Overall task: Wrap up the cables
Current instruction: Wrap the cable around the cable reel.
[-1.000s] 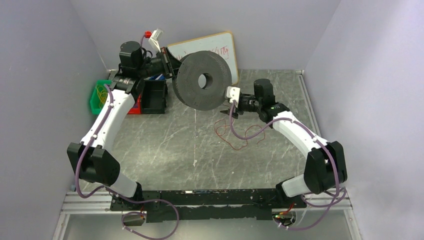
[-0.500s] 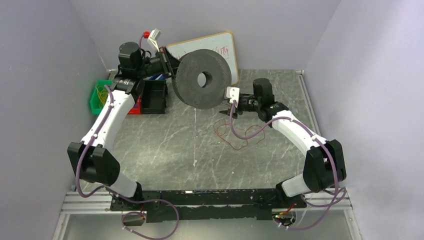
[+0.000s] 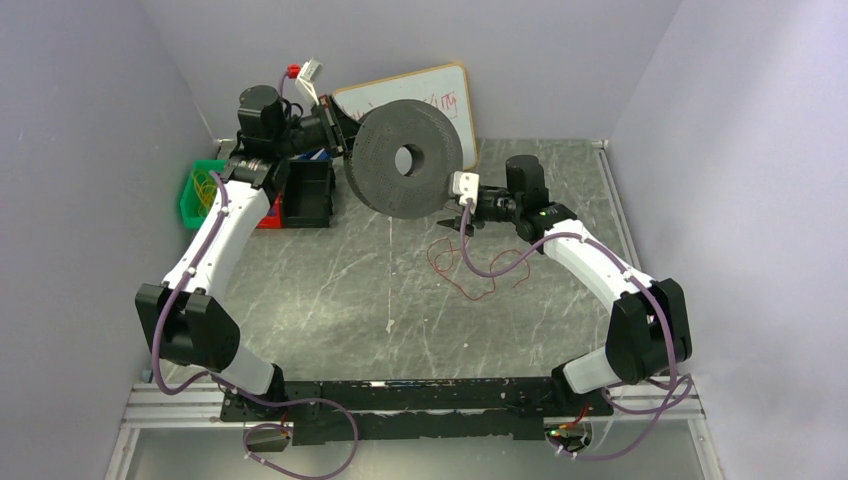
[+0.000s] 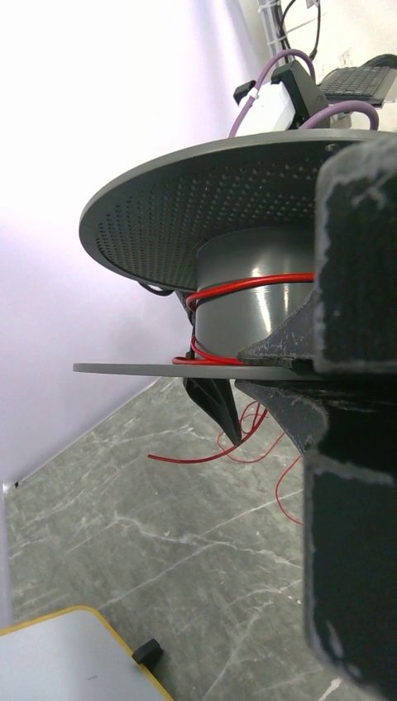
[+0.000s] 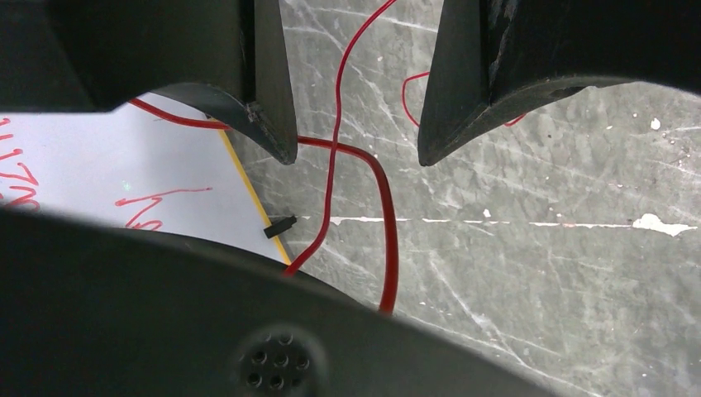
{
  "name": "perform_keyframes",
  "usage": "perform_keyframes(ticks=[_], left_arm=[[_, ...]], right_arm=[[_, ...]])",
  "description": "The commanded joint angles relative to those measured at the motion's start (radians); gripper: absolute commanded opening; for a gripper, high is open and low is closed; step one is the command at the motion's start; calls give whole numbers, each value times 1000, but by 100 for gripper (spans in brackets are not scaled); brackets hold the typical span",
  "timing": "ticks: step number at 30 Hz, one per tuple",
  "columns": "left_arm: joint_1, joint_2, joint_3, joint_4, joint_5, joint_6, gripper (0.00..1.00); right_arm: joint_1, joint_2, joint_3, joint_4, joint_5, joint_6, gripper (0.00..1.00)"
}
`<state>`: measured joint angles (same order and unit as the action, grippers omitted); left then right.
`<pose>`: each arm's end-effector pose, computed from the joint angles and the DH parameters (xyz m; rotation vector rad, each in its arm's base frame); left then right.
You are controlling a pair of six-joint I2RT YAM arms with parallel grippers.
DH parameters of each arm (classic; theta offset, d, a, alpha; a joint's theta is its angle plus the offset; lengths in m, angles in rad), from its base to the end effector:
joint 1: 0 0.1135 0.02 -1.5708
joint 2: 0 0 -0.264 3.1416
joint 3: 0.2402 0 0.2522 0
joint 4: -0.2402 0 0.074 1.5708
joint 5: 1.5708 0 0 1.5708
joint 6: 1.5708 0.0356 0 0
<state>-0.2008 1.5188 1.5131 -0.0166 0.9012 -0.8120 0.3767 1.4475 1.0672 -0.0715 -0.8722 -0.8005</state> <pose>0.3351 -0.0967 0.4336 0.2449 1.7849 -1.4615 0.2917 0.1447 0.2980 -1.4536 1.2200 0.5900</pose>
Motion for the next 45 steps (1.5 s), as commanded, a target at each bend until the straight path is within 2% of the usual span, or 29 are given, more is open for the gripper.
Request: perform_keyframes(ticks=[1,6,11,14,31,34,36,38,42,45], left_arm=[[15,-28,27,2,-21,9,3],[20,-23,-7,83,6,-52,3],[21,-28,-14,140,36,-93,3],[21,-27,-19,158,40,-109,3],[23,-10,-26,115,4,-67,2],[24,-9,-32,127,8,-79,3],[26,-11,-34,142,14,-90,3],[27,-11,-33,155,17,-101,3],[37,-14,-23,159,16,-106,3],[44,-17,5,101,-31,-59,3]], right_arm=[[1,-40,34,3,-64,-23,59],[5,-12,43,5,-66,-8,58],[6,20,52,24,-75,19,49],[5,27,58,52,-74,54,49],[-7,-6,57,68,-108,115,49],[-7,-6,44,127,-105,156,48],[-7,4,49,128,-98,161,45],[-7,17,56,112,-99,147,37],[-7,44,84,27,-109,95,3],[1,57,103,-59,-94,79,0]])
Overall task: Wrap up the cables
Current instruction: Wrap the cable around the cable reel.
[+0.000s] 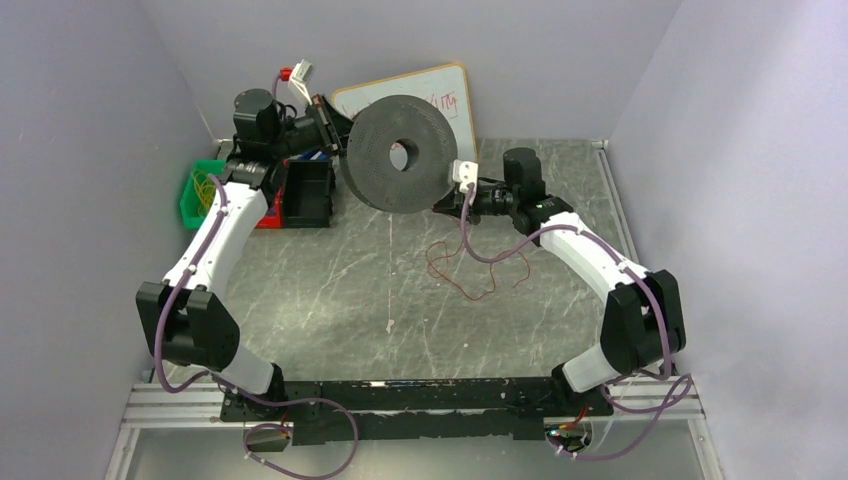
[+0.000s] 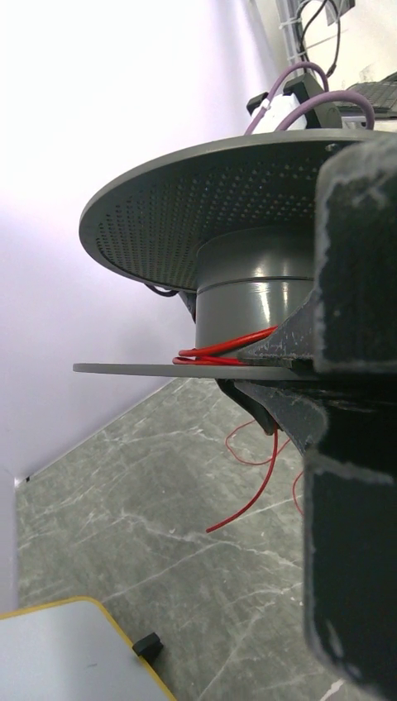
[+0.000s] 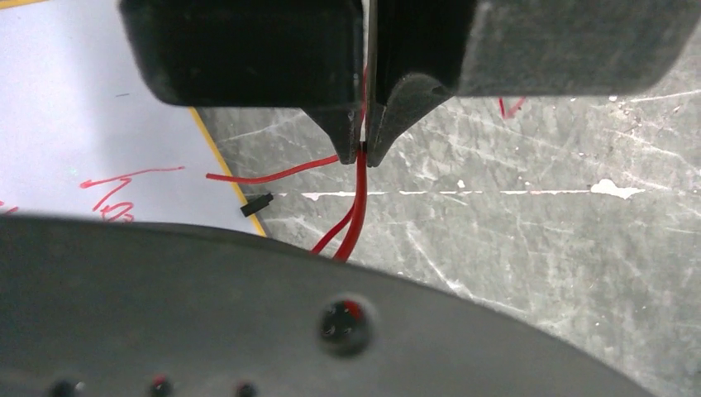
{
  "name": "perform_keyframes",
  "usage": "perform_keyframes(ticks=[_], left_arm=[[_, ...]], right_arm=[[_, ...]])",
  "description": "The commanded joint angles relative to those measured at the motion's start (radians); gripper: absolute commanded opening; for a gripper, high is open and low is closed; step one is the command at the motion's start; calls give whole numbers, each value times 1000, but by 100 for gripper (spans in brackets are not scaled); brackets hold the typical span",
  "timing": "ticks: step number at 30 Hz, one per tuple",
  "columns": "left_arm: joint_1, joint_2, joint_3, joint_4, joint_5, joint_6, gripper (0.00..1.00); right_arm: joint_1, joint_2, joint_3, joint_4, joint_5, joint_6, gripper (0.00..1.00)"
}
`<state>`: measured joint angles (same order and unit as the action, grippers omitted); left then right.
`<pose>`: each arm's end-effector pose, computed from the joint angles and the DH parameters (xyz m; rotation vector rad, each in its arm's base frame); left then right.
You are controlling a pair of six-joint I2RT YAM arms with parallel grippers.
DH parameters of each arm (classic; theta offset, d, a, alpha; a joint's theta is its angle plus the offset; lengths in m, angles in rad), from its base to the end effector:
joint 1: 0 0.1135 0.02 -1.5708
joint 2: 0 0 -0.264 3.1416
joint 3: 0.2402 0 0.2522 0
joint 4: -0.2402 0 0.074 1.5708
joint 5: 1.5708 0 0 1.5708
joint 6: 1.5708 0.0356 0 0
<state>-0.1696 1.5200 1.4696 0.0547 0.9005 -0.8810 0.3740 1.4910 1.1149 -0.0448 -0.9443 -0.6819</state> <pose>0.3406 -0.0866 0.4252 0.1718 1.7798 -1.4828 0.3017 0.1494 0.3037 -1.4046 1.2401 0.7209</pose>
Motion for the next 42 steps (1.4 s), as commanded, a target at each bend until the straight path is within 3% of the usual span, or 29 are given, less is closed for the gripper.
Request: perform_keyframes(ticks=[1,5,9,17,22,30,38,42], left_arm=[[13,-20,76,-36,-60,70,2],[5,-18,145,-262,-228,253,3],[-27,-11,140,-373,-418,381,3],[-61,-8,77,-363,-478,394,3],[-107,-3,112,-441,-635,503,3],[-282,1,53,-458,-887,787,2],[-399,-11,-49,-445,-1056,1041,3],[-410,-23,-95,-441,-1074,1071,3]], right_arm=[[11,11,54,-99,-1,-35,0],[88,-22,58,-178,95,-46,0],[187,-43,112,-278,168,-73,0],[269,45,287,-426,170,-22,0],[283,87,388,-495,118,37,0],[302,183,582,-663,269,18,0],[304,132,536,-654,392,-35,0],[304,119,521,-663,412,-58,0]])
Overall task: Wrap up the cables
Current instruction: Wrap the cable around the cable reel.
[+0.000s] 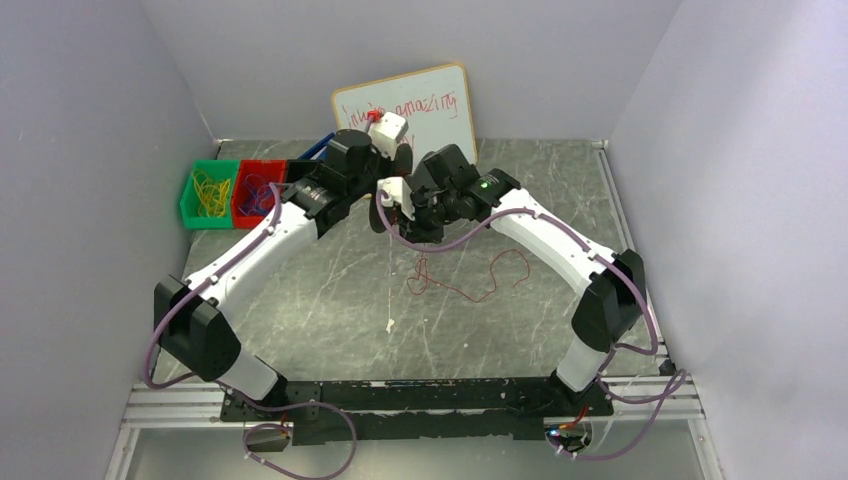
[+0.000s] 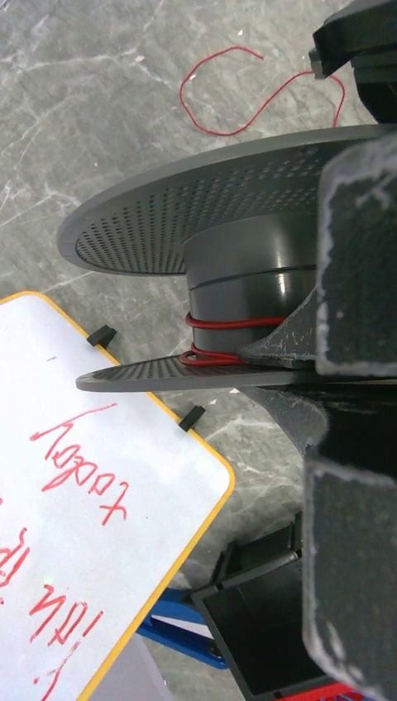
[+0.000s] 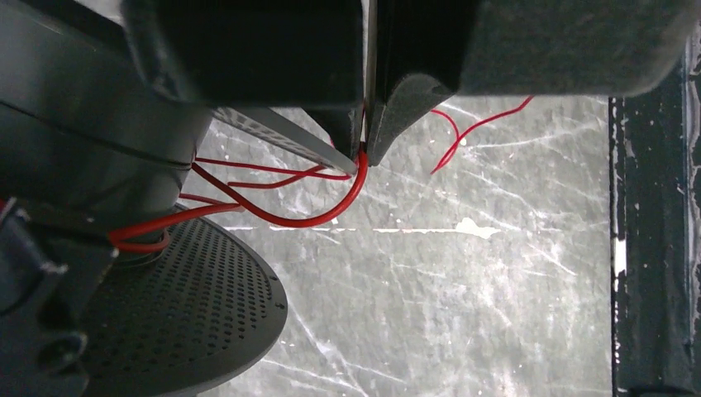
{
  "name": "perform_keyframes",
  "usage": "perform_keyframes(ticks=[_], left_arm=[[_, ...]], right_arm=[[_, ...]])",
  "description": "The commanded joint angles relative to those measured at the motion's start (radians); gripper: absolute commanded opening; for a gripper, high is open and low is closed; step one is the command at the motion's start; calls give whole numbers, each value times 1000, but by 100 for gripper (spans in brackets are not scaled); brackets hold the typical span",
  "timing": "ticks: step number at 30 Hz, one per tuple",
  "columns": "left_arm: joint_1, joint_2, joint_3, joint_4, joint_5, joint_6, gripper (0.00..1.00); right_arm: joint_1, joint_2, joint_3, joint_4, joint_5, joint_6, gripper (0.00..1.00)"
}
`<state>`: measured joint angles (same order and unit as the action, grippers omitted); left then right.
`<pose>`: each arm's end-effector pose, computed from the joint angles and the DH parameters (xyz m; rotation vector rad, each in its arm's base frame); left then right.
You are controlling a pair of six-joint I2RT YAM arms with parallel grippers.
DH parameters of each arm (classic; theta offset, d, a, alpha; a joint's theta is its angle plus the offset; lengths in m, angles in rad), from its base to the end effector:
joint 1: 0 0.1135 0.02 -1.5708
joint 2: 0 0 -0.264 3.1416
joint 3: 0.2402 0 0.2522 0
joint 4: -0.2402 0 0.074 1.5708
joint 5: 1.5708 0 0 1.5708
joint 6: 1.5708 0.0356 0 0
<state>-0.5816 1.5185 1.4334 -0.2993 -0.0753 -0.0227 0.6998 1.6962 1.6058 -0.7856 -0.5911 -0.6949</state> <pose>0.2997 -0.1938 0.3750 0.4947 1.9049 -0.3240 0.2693 0.2526 0.3335 -1.7138 1.6408 0.7201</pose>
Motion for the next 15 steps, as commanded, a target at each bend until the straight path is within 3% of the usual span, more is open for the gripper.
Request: perform_keyframes(ticks=[1,10,15], left_arm=[[2,-21,-64,-87,-111,214,2],[3,3,-35,-32,-303,277,2],[-2,7,33,-10,-356,348,2]], right_arm=[[-22,-85,28,69,50,-48,0],[-46,-26,-63,56,-244,10,0],[-95,-28,-140,228,-381,150,0]])
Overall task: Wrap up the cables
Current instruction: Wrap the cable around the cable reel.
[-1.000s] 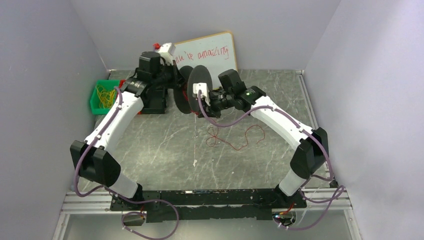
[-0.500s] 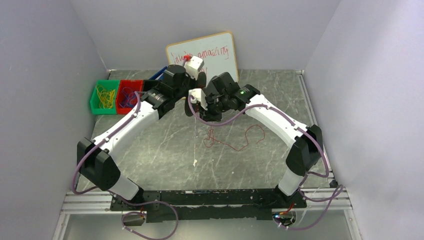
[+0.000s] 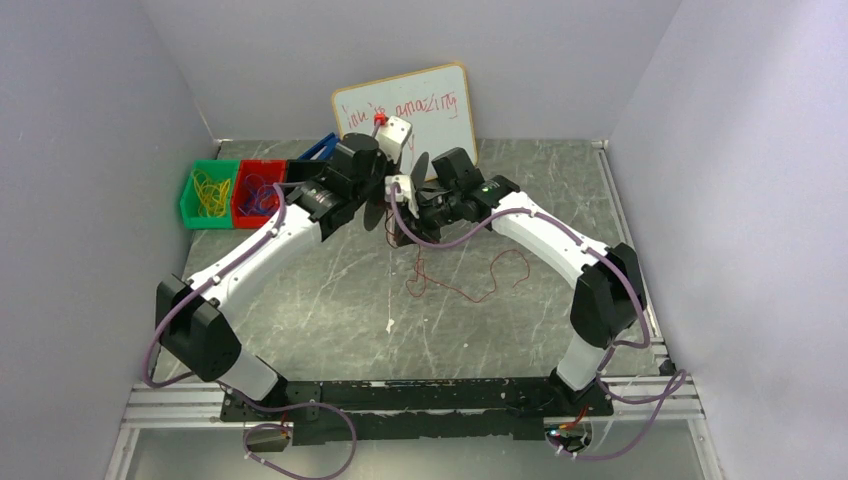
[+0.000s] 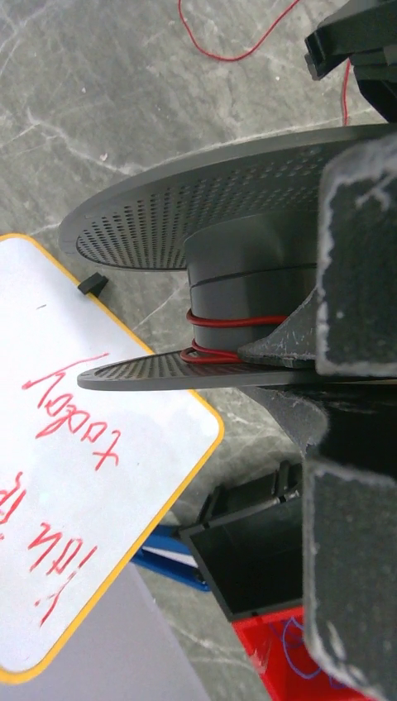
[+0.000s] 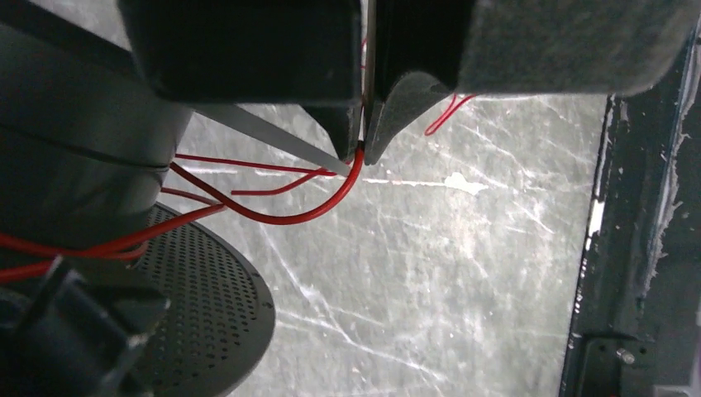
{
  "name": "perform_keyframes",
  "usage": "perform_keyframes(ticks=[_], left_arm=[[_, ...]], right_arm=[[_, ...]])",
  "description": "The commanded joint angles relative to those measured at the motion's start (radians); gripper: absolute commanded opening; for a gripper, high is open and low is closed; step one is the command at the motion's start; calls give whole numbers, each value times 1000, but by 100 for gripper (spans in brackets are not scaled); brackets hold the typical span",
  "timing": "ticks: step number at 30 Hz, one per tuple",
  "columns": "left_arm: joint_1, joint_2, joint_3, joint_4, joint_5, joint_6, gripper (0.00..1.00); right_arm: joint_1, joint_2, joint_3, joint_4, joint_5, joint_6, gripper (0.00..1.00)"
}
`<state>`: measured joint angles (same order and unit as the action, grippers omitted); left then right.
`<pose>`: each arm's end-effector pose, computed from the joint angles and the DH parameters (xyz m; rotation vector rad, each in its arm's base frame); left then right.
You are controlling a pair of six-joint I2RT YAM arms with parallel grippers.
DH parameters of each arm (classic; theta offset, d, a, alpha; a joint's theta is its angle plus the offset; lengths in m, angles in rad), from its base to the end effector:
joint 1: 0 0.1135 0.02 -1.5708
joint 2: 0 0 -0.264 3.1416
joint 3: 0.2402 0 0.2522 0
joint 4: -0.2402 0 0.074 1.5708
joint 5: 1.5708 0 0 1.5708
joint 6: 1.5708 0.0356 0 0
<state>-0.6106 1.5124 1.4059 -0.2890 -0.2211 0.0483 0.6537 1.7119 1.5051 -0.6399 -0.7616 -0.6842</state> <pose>0.2952 -0.1971 0.3688 0.4954 1.8956 -0.1528 0.2830 0.2477 0.3086 -1.6750 1.5647 0.8941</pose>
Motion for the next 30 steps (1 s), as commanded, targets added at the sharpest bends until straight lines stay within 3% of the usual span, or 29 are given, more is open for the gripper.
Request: perform_keyframes(ticks=[1,8,9,15,23,27,30], left_arm=[[22,13,75,-22,-220,298,3],[-5,29,127,-44,-320,440,3],[-5,27,113,-8,-356,479,2],[-4,52,205,-31,-370,483,2],[-9,61,201,-39,-353,507,3],[-10,35,115,27,-387,577,3],[-11,16,71,64,-403,607,3]], right_arm=[[-60,-42,-41,109,-248,172,0],[-103,6,25,134,-543,363,2],[-101,-4,-33,245,-626,474,4],[-98,-32,-325,1097,-717,1174,5],[-101,58,-337,1510,-734,1556,4],[-110,82,-370,1905,-733,1872,6],[-126,95,-379,2077,-725,2018,8]])
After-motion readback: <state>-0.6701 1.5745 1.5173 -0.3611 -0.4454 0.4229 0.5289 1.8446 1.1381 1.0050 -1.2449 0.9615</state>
